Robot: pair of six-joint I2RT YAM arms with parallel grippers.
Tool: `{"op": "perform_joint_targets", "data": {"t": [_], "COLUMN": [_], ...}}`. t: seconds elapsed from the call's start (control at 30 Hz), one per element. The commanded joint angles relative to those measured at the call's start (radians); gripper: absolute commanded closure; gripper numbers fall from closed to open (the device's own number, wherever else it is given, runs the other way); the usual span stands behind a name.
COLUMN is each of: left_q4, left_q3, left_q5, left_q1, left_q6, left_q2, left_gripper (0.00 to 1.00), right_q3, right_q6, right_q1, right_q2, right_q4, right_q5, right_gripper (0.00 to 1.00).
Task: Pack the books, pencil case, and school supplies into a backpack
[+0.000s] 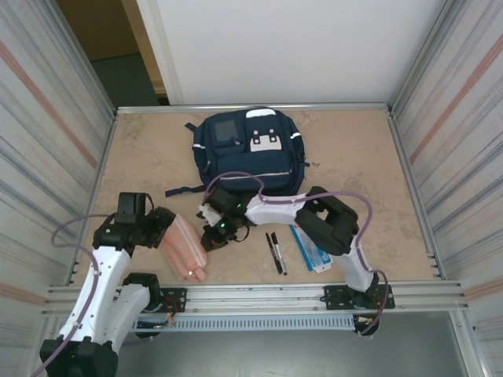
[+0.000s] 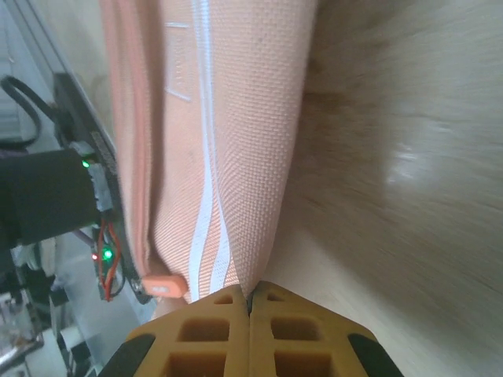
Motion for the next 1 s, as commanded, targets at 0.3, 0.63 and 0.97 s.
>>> {"op": "perform_joint_targets", "data": {"t": [0.3, 0.63, 0.97], "left_q4": [0.440, 0.485, 0.526], "left_q3": [-0.254, -0.351, -0.473], "left_q5": [0.309, 0.240, 0.170], "left_q1": [0.010, -0.036, -0.036], "left_q6": [0.102, 0.094, 0.057], "left_q2": [0.020, 0.122, 0.045], "left_gripper": [0.41, 0.78, 0.93], "right_q3": [-0.111, -0.069, -0.082], "right_q6": [-0.061, 0.055, 0.196], "right_q1": [-0.056, -0.035, -0.013], "right_q2": [-0.166, -0.090, -0.027], "right_q4": [-0.029, 0.028, 0.216], "right_q5": [0.190, 0.184, 0.115], "right_gripper": [1.00, 0.84, 0.59]}}
